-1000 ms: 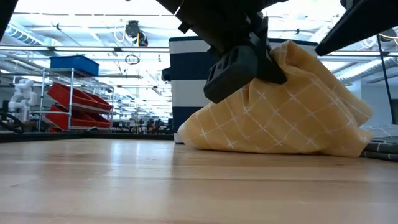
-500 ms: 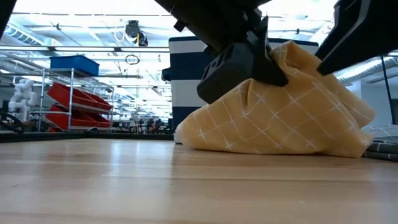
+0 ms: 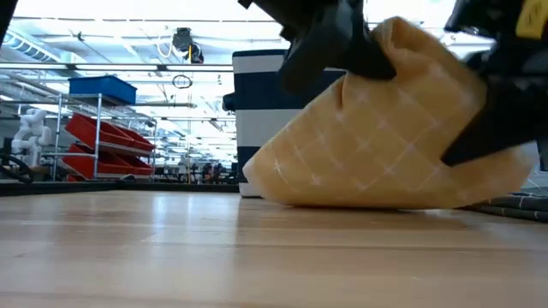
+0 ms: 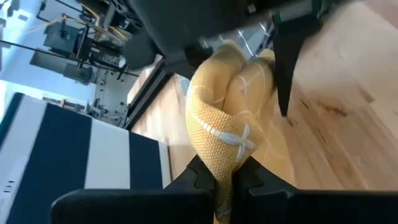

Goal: Fold towel
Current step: Stack the orange patterned towel on the gray patterned towel

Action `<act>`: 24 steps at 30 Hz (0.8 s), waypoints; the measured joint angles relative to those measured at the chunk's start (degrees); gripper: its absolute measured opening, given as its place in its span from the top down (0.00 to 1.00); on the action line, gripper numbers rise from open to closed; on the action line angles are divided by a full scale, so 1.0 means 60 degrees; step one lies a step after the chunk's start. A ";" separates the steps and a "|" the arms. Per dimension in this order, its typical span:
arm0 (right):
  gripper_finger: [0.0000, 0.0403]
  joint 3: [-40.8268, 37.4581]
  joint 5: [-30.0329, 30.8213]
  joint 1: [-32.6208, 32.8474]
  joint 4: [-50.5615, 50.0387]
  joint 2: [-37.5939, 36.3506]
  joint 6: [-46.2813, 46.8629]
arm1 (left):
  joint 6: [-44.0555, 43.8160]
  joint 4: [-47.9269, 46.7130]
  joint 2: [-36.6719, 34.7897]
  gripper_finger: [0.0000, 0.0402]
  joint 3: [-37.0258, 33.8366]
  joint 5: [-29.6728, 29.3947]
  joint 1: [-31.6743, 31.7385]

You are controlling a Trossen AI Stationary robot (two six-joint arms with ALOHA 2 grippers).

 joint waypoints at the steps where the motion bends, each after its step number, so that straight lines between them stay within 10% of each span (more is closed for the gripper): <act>1: 0.43 -0.0087 -0.0010 -0.0003 0.0006 0.0003 0.0154 | 0.0008 -0.0021 -0.0052 0.98 0.0000 0.0003 -0.0003; 14: 0.95 0.0529 -0.0226 0.0270 -0.1841 0.0004 0.0190 | -0.0003 -0.0300 -0.0149 0.98 0.0000 -0.0011 0.0025; 24: 0.99 0.2948 0.0169 0.0806 -0.4880 0.0007 -0.0027 | -0.0041 0.0918 -0.0842 0.98 0.0000 0.0881 0.0018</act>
